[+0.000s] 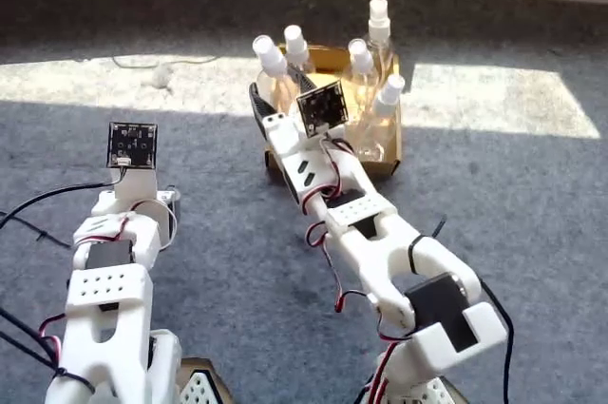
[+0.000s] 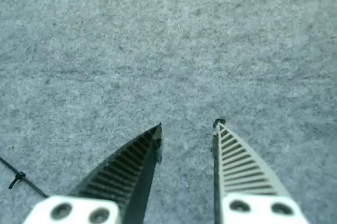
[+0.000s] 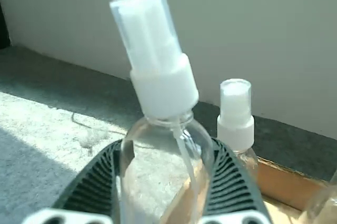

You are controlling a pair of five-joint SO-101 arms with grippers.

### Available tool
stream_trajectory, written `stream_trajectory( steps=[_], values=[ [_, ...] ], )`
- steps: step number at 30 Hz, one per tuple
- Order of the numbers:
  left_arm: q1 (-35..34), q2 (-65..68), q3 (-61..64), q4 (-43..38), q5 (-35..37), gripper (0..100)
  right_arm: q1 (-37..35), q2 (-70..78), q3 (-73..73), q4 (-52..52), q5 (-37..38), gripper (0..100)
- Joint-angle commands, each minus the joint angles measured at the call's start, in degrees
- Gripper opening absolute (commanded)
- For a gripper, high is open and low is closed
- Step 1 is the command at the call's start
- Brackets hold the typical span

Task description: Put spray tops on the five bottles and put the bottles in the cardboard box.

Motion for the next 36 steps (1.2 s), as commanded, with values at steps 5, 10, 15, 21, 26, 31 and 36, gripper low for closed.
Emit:
stream_trajectory(
  steps=[5,10,15,21,26,31,36],
  values=[
    [1.01,-0.75,-0.22,-1.05,-0.26,16,2.07,1.19,-0.31,-1.8,-0.62,0.4],
    [1.01,-0.75,-0.13,-1.05,-0.26,16,2.15,1.36,-0.31,-1.8,-0.62,0.4],
    [1.01,-0.75,0.31,-1.05,-0.26,16,2.15,1.45,-0.31,-1.8,-0.88,0.4],
    [1.01,-0.75,0.31,-1.05,-0.26,16,2.15,2.95,-0.75,-1.8,-0.7,0.4],
    [1.01,-0.75,0.31,-1.05,-0.26,16,2.77,7.52,-0.75,-1.8,-0.62,0.4],
    [1.01,-0.75,0.31,-1.23,-0.26,16,3.56,7.6,-0.75,-1.8,-0.79,0.4],
    [1.01,-0.75,0.31,-1.23,-0.26,16,3.65,7.6,-0.66,-1.8,-0.62,0.4]
  ],
)
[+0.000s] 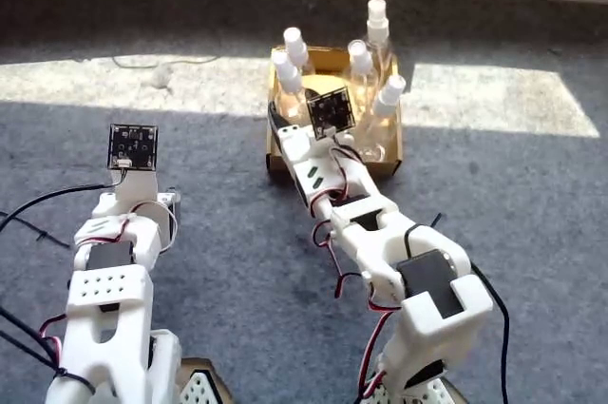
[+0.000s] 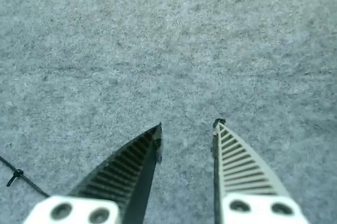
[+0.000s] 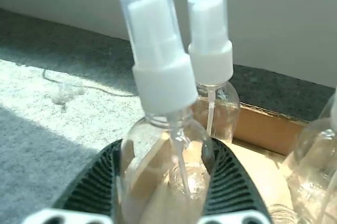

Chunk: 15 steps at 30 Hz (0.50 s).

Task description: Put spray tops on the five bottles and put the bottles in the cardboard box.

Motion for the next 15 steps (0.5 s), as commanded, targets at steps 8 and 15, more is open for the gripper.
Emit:
stream_trajectory(
  steps=[8,15],
  values=[
    [1.01,-0.75,-0.31,-1.05,-0.26,16,0.75,-0.75,-0.22,-1.19,-0.09,14.0],
    [1.01,-0.75,-0.31,-1.05,-0.26,16,0.75,-0.92,-0.48,-1.19,-0.09,14.6]
  ],
)
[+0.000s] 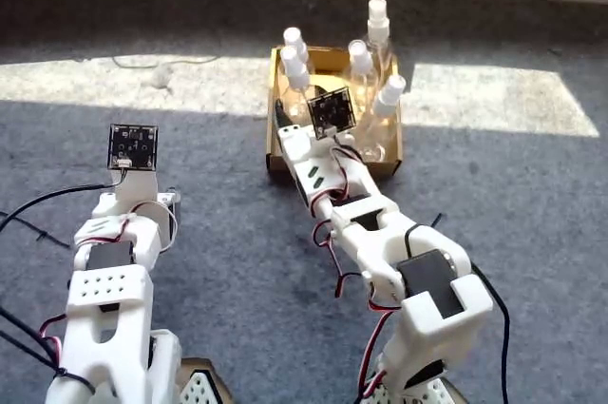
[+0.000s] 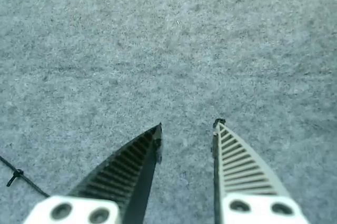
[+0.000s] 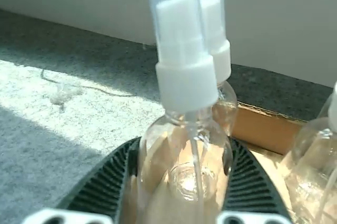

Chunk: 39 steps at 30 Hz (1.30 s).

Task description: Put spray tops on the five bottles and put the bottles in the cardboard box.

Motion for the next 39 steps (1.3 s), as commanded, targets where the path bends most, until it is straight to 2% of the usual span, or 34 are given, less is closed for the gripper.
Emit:
stream_trajectory(
  steps=[1,8,18,30,32,35,39],
  values=[
    [1.01,-0.75,-0.31,-1.05,-0.26,16,0.57,-0.92,-0.48,-1.19,-0.09,14.6],
    [1.01,-0.75,-0.31,-1.05,-0.26,16,0.57,-1.19,-0.66,-1.19,-0.09,14.6],
    [1.1,-0.75,-0.31,-1.14,-0.26,16,-0.75,-11.74,2.95,-0.84,-0.09,14.6],
    [1.1,-0.75,-0.22,-1.05,-0.26,16,-1.36,-7.69,3.38,-1.36,-0.62,14.5],
    [1.1,-0.75,-0.22,-1.05,-0.26,16,-1.36,-6.99,3.47,-4.44,-2.81,14.4],
    [1.1,-0.75,-0.22,-1.05,-0.26,16,-1.36,-6.64,3.82,-10.24,-4.57,10.0],
    [1.1,-0.75,-0.22,-1.05,-0.26,16,-1.36,-6.64,3.82,-11.91,-4.66,4.5]
  ],
)
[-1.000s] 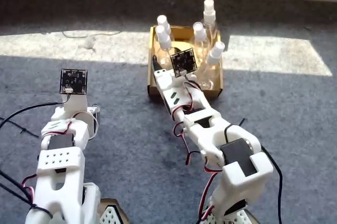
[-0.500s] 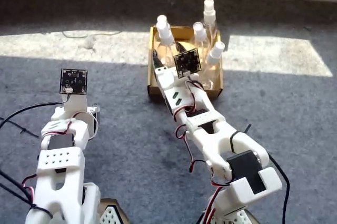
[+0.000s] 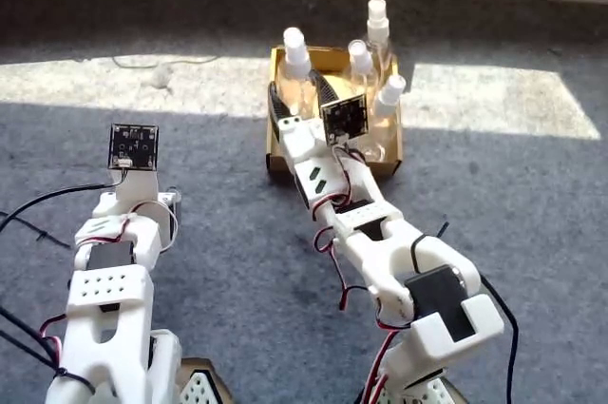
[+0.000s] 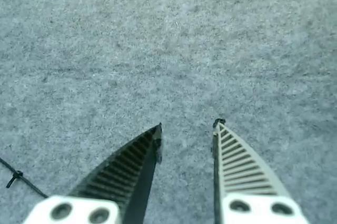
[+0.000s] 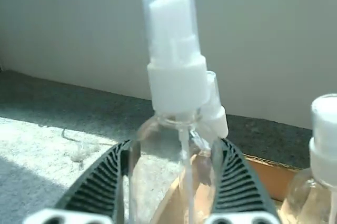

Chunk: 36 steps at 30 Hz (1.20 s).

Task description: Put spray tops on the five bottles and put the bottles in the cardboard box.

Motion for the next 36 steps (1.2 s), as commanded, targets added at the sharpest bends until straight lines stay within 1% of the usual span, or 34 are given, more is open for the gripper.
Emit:
stream_trajectory(
  steps=[1,12,18,27,31,36],
  values=[
    [0.92,-0.75,-0.22,-0.88,-0.26,16,-0.75,-0.57,-0.4,-2.07,-0.88,4.6],
    [0.92,-0.75,-0.22,-0.79,-0.26,16,-0.48,1.54,-0.84,-2.24,-0.97,4.6],
    [0.92,-0.75,-0.22,-0.79,-0.26,16,-0.48,5.14,-0.66,-7.69,-0.7,4.6],
    [0.92,-0.75,-0.22,-0.79,-0.26,16,-0.13,5.58,-0.66,-7.52,-0.7,4.6],
    [0.84,-0.75,-0.22,-0.79,-0.26,16,-0.13,7.96,-0.84,-3.82,-0.7,4.6],
    [0.84,-0.75,-0.22,-0.7,-0.26,16,0.48,8.66,-0.84,-5.32,-0.7,4.6]
  ],
)
